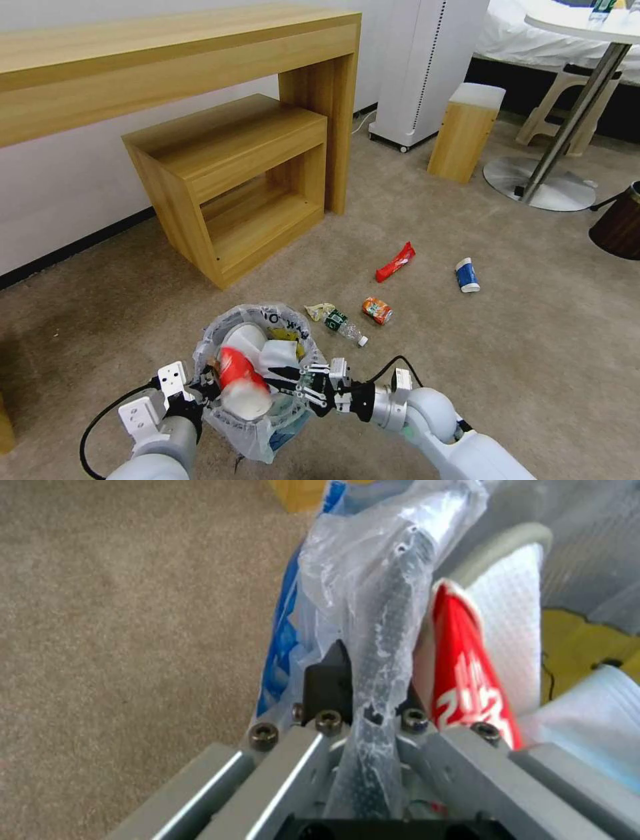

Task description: Pick up the trash bin and place the garbage on the floor into it.

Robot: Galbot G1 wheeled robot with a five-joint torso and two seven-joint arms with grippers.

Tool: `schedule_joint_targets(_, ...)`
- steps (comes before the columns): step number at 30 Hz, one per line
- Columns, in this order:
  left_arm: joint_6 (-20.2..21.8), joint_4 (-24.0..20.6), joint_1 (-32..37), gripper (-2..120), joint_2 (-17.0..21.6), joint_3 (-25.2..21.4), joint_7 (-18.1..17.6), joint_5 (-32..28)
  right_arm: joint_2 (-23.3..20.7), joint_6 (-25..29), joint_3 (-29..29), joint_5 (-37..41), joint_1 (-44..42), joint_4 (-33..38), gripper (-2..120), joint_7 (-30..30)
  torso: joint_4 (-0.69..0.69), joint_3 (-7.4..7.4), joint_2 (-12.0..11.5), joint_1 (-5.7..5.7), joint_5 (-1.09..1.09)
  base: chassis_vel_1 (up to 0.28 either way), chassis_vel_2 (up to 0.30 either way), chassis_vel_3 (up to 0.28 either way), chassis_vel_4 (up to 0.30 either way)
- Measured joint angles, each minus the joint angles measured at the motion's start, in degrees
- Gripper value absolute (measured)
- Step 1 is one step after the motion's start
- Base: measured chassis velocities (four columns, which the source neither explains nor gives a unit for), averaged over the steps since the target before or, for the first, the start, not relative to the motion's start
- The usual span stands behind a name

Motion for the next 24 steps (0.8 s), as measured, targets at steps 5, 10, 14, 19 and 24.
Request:
schedule_joint_targets(5,0.0,-0.2,-0.2,0,0.2,-0.1,0.1,-0.2,-2.9,2.0,3.2,0.8,-1.0,2.4,57,-1.1,-0.01,0.00,0.0,0.00,-0.01,0.000,0.000,0.000,0.000)
schedule_joint_targets(10,0.0,0.2,-0.7,0,0.5,-0.6,0.1,-0.6,-2.9,2.3,6.5,6.9,-1.8,7.5,76,10.9,0.00,0.00,0.0,0.00,-0.01,0.000,0.000,0.000,0.000)
schedule_joint_targets(14,0.0,0.4,-0.8,0,0.8,-0.8,0.1,-0.9,-2.7,-1.8,11.2,11.5,-2.1,12.4,90,27.5,0.00,0.00,0.0,0.00,0.00,0.000,0.000,0.000,0.000)
schedule_joint_targets(19,0.0,0.4,-1.0,0,1.0,-1.0,0.2,-1.3,-4.2,-11.1,16.1,7.7,-3.4,14.8,100,41.6,0.00,0.00,0.0,0.00,-0.01,0.000,0.000,0.000,0.000)
schedule_joint_targets(24,0.0,0.4,-1.2,0,1.2,-1.1,0.2,-1.7,-5.0,-16.3,18.9,4.7,-4.3,13.8,100,47.7,0.00,0.00,0.0,0.00,-0.02,0.000,0.000,0.000,0.000)
